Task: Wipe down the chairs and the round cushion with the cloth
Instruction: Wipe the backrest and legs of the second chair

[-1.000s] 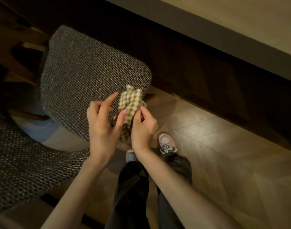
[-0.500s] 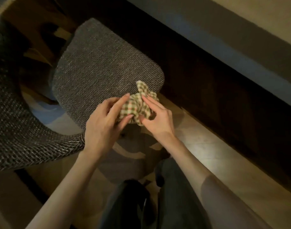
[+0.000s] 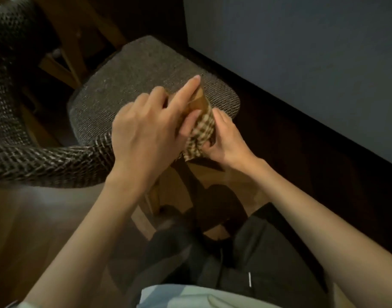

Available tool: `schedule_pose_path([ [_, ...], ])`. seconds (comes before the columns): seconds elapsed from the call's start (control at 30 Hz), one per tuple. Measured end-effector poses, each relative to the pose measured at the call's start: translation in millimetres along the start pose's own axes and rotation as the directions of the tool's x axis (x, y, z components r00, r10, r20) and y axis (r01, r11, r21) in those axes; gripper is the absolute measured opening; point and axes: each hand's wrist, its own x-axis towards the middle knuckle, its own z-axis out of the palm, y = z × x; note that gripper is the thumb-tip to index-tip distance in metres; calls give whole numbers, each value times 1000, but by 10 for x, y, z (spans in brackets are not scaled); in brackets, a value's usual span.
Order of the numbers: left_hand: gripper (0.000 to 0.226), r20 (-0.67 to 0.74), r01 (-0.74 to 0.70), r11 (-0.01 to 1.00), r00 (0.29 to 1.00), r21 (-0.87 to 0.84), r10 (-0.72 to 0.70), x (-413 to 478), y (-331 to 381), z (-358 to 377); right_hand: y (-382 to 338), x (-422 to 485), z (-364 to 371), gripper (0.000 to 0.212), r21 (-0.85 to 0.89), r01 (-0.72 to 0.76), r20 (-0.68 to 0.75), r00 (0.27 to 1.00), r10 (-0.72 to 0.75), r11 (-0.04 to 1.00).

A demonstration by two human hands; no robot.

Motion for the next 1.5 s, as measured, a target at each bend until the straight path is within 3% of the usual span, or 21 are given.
schedule_pose_path([
  [0.13,51,-232,99,989,970,107,-72,-27,70,205,218,-27,248,57,41,5,-91,996,-1,999],
  [0.23,43,-494,70,995,869,71,-26,-96,136,428,369,-77,445,55,38,22,-189,982,-14,999],
  [0.3,48,-558,55,993,830,107,15,-239,156,625,434,-125,590,57,-29,48,-301,952,-55,998],
  [0.43,57,-448,-75,974,878,215,167,-680,145,1076,471,-257,937,71,-81,-13,-494,869,-28,997],
  [0.57,51,-323,-213,933,896,290,305,-956,77,1413,551,-266,1102,67,-108,-37,-588,808,-34,993],
  [0.7,49,-202,-175,948,951,267,233,-986,88,1497,696,-244,1144,72,-159,-10,-634,767,-94,987],
  [0.77,50,-167,-156,948,964,276,207,-986,115,1503,794,-283,1205,73,-136,-42,-617,785,-52,990],
  [0.87,49,-133,-214,947,959,239,250,-1005,172,1536,1002,-388,1345,77,-77,-210,-491,859,146,975],
  [1.0,44,-176,-287,947,934,142,309,-1037,202,1622,1295,-537,1453,76,-36,-340,-356,883,306,940],
  [1.17,58,-137,-226,969,968,-100,211,-1049,232,1709,1561,-646,1454,64,19,-474,-163,867,470,881],
  [1.23,62,-81,-149,967,988,-208,135,-1006,278,1726,1499,-596,1489,67,66,-454,-212,864,457,888],
  [1.33,51,-117,-74,957,992,-279,43,-936,324,1768,1293,-445,1516,76,263,-427,-307,813,495,865],
  [1.5,44,-232,-77,932,973,-354,-8,-939,328,1872,1340,-458,1538,75,53,-244,-470,849,240,968],
])
